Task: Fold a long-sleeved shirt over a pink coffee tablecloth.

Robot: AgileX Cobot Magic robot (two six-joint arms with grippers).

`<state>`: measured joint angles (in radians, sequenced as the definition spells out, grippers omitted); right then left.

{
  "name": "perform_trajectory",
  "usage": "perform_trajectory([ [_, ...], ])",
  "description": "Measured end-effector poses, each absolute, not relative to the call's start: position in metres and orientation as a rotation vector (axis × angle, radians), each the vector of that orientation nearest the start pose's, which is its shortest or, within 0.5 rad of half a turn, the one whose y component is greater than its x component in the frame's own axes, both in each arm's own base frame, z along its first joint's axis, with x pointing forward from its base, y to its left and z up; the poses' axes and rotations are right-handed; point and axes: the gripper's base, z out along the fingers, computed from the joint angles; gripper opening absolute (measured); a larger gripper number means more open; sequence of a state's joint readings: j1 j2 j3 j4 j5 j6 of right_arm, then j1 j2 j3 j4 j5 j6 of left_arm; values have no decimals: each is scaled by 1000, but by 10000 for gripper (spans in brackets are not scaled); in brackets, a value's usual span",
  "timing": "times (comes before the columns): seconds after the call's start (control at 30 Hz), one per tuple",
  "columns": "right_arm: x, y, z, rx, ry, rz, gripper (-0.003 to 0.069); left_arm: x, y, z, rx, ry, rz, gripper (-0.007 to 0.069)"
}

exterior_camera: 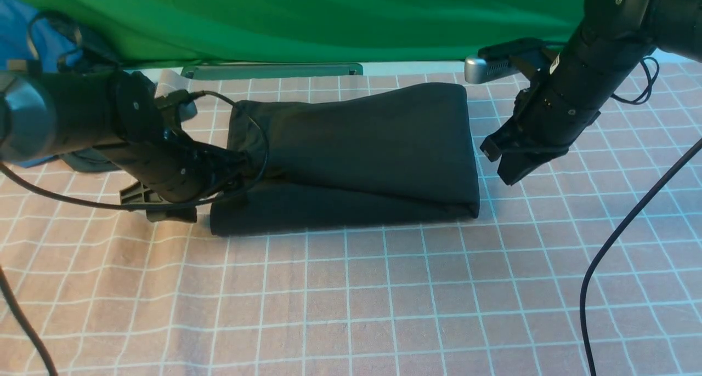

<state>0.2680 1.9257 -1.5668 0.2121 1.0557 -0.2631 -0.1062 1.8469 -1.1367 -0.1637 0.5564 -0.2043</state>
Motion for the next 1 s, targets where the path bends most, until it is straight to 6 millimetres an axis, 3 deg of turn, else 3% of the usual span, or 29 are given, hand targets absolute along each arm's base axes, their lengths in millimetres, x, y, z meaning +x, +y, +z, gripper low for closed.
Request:
perform_trajectory([
  [0.07, 386, 123, 242, -639, 2805, 285, 35, 363, -47, 168, -262, 2762, -236, 575],
  [0.13, 386, 123, 242, -638, 2803, 285, 35, 364, -48, 167, -225, 2764, -248, 504],
  [0.27, 387, 123, 242, -636, 2792, 283, 40, 363, -51, 167, -195, 2767, -278, 298],
  [0.37, 388, 123, 242, -635, 2788, 283, 46, 361, -51, 166, -173, 2791, -285, 86],
  [0.4, 388, 124, 242, -634, 2786, 282, 50, 361, -51, 166, -170, 2798, -286, 65],
  [0.6, 386, 123, 242, -640, 2801, 284, 109, 357, -51, 170, -147, 2824, -273, 31],
  [0.83, 383, 123, 241, -602, 2849, 296, 322, 342, -50, 214, -119, 2762, -289, 31],
  [1.0, 390, 129, 236, -517, 2815, 379, 447, 338, -50, 219, -112, 2779, -291, 31],
])
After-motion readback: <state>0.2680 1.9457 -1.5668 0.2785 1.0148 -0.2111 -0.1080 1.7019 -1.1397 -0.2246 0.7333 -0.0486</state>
